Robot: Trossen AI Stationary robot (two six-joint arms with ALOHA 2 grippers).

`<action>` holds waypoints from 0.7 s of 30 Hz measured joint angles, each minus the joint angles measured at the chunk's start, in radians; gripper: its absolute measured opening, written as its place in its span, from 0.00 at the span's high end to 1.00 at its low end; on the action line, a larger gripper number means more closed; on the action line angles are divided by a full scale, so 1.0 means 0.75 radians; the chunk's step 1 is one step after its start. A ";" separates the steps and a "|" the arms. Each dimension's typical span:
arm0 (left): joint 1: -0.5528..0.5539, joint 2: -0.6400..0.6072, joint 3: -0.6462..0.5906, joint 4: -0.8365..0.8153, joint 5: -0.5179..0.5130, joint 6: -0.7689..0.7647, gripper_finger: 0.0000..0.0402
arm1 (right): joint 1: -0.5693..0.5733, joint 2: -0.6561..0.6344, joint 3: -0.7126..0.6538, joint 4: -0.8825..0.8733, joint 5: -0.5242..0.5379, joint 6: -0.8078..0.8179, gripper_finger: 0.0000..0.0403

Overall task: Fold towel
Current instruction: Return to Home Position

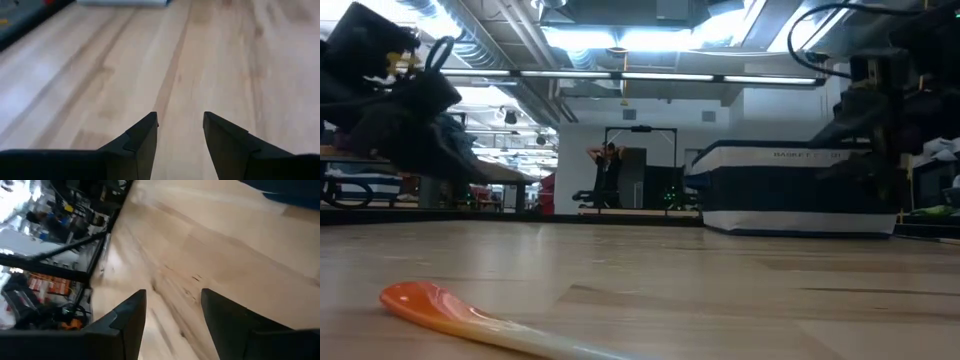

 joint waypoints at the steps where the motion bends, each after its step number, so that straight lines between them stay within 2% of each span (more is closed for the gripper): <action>1: 0.000 0.000 0.000 -0.040 0.000 0.000 0.62 | 0.000 0.001 0.000 -0.001 0.000 -0.019 0.52; 3: 0.000 0.000 0.000 -0.103 0.000 0.000 0.62 | 0.000 0.003 -0.002 -0.018 -0.002 -0.019 0.52; 15: 0.000 -0.015 0.000 -0.108 0.002 0.000 0.62 | 0.001 -0.008 -0.001 -0.040 -0.006 -0.020 0.52; 21: 0.000 -0.223 0.000 -0.108 0.002 0.000 0.62 | 0.001 -0.275 0.001 -0.220 -0.013 -0.020 0.52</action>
